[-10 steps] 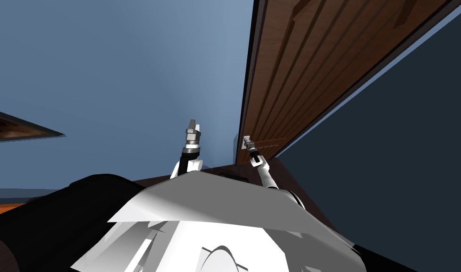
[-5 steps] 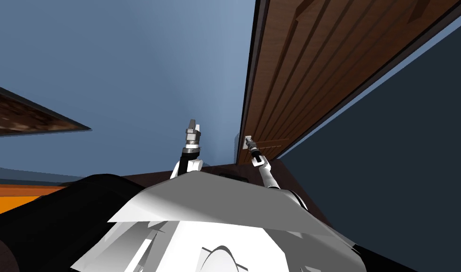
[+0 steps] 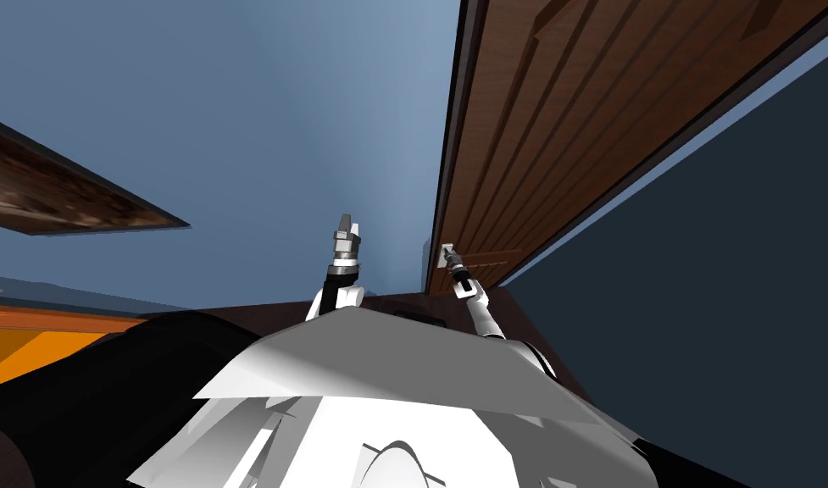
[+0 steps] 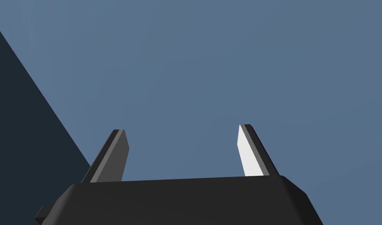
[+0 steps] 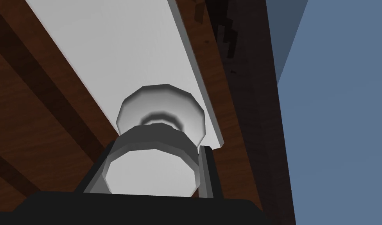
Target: Pull the door open
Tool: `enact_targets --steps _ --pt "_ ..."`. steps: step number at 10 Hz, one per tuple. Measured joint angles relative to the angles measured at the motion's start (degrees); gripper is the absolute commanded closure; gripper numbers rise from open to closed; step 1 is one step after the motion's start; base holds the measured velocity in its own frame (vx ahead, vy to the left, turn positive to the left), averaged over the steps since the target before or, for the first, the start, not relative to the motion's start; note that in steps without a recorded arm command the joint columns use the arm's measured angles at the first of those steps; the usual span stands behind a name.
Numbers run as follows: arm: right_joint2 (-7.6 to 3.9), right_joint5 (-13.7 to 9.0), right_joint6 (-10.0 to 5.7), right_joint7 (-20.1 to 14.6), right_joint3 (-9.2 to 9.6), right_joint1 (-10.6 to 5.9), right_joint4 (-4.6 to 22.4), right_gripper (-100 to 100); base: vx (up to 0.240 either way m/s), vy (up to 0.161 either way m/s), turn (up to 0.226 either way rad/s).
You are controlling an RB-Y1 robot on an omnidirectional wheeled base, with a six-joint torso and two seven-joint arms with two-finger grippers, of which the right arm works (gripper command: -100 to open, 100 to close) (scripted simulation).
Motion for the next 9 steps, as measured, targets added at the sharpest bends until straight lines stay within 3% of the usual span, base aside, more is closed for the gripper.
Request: enact_targets --steps 5,7,9 --pt "-1.27 -4.3 0.1 -6.8 0.36 0.2 -0.4 100 -0.05 -0.028 0.109" --pt "-1.63 -6.3 0.69 -9.7 0.75 0.8 -1.5 100 -0.034 -0.027 0.014" --pt "-2.09 -7.6 0.04 -11.6 0.57 0.32 -0.1 100 -0.045 -0.02 0.129"
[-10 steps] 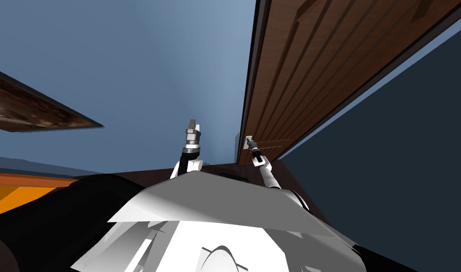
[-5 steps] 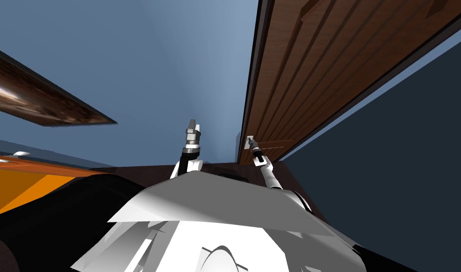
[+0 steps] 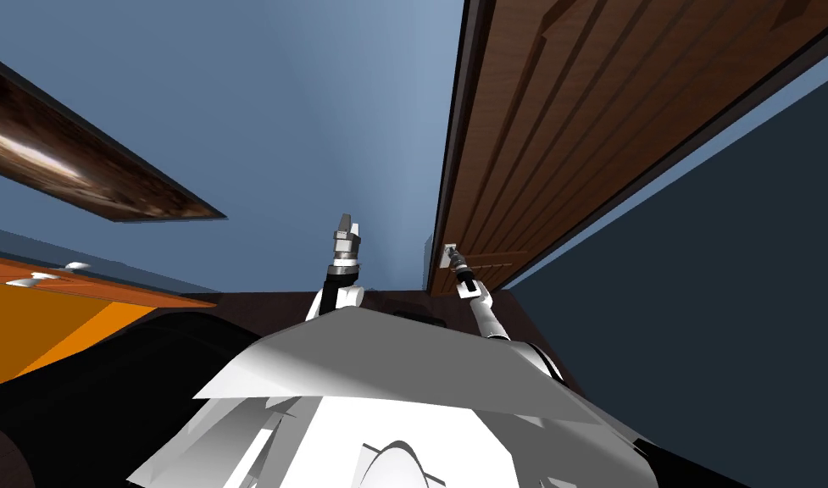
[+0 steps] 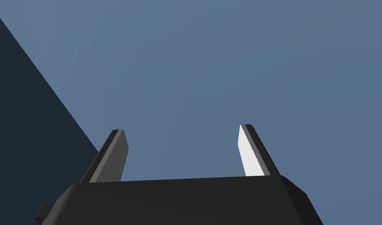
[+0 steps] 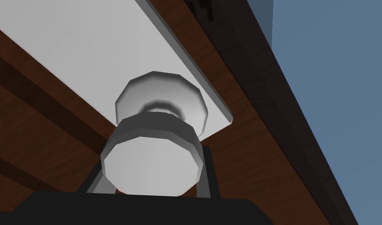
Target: Pull the door open
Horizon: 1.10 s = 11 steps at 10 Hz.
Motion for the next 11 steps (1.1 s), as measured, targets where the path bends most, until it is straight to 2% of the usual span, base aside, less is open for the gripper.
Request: enact_targets --steps 2,3,5,7,8,9,10,11 --pt "-0.43 -2.2 -0.32 -2.5 -0.07 -0.43 0.6 100 -0.056 -0.035 0.073" --pt "-1.01 -3.3 0.19 -4.2 0.34 0.0 -0.3 100 -0.037 -0.023 0.058" --pt "-1.34 -5.1 0.15 -6.7 0.36 0.12 -0.1 100 -0.04 -0.031 0.075" --pt "-1.8 -7.0 -0.32 -9.2 0.45 -0.51 1.1 100 -0.04 -0.016 0.053" --pt "-2.08 -7.6 0.04 -10.4 0.71 0.24 -0.1 100 -0.021 -0.014 0.017" --pt "-2.17 -7.8 -0.48 -10.8 0.61 -0.22 1.0 100 0.0 0.0 0.0" --pt "-2.2 -7.8 0.44 -11.0 0.88 0.92 -1.0 100 0.0 0.0 0.0" --pt "-2.0 -7.8 0.72 -10.9 0.83 0.92 -1.1 100 0.0 0.0 0.0"
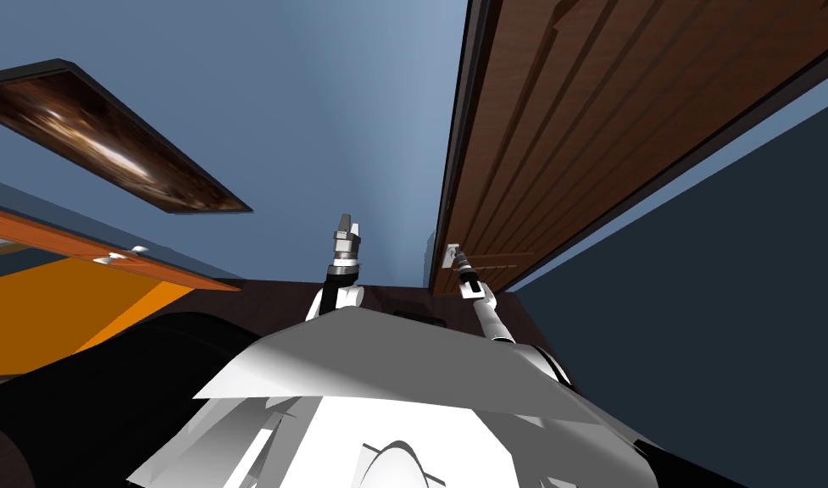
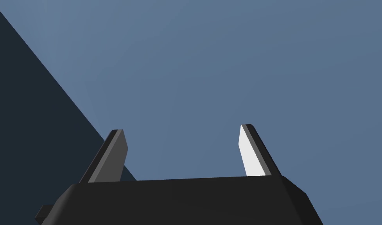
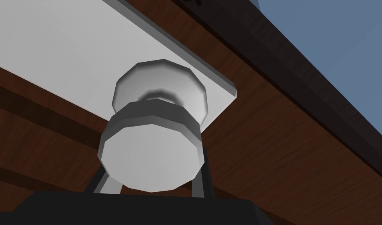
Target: Pull the door open
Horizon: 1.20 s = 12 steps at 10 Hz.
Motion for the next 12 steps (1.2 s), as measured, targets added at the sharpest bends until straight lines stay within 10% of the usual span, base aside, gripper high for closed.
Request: enact_targets --steps 9,12 --pt "-0.74 -3.6 -1.14 -3.9 -0.2 -1.76 3.2 100 -0.019 -0.014 0.04" --pt "-0.79 -3.7 -0.23 -4.6 0.24 -0.05 0.5 100 -0.007 -0.002 0.015"
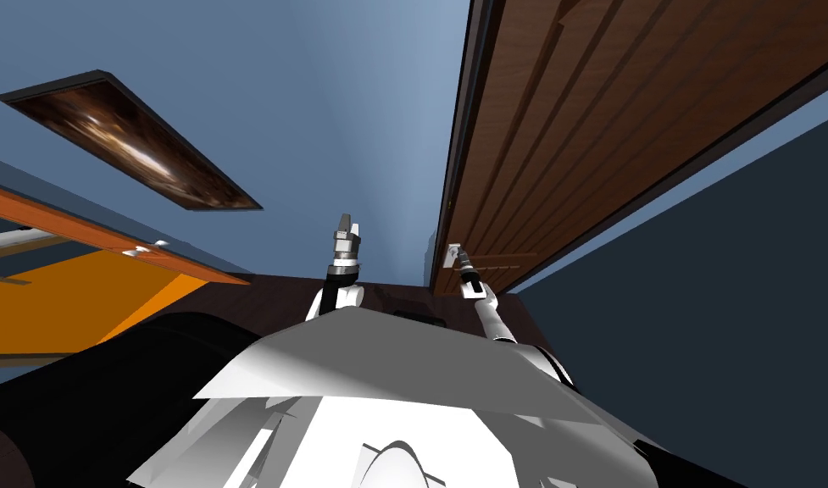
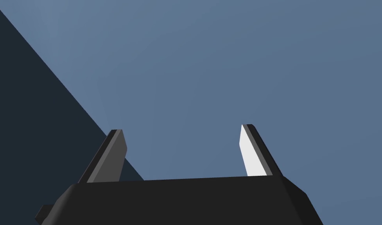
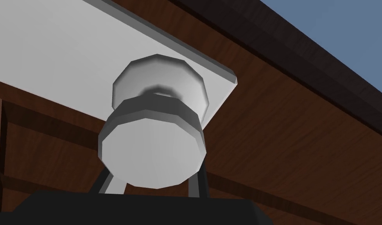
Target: Pull the door open
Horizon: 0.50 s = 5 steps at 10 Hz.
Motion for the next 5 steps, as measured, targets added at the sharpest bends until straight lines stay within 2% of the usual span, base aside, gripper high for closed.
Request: enact_targets --steps 1,3,5 --pt "-0.32 -1.1 0.14 -1.0 0.02 -0.17 0.3 100 -0.076 -0.05 0.201" --pt "-0.98 -3.6 -0.82 -3.9 0.14 -0.84 1.8 100 -0.041 -0.031 0.014" --pt "-0.85 -3.9 -0.64 -4.6 0.24 -0.91 1.9 100 -0.019 -0.004 0.043"
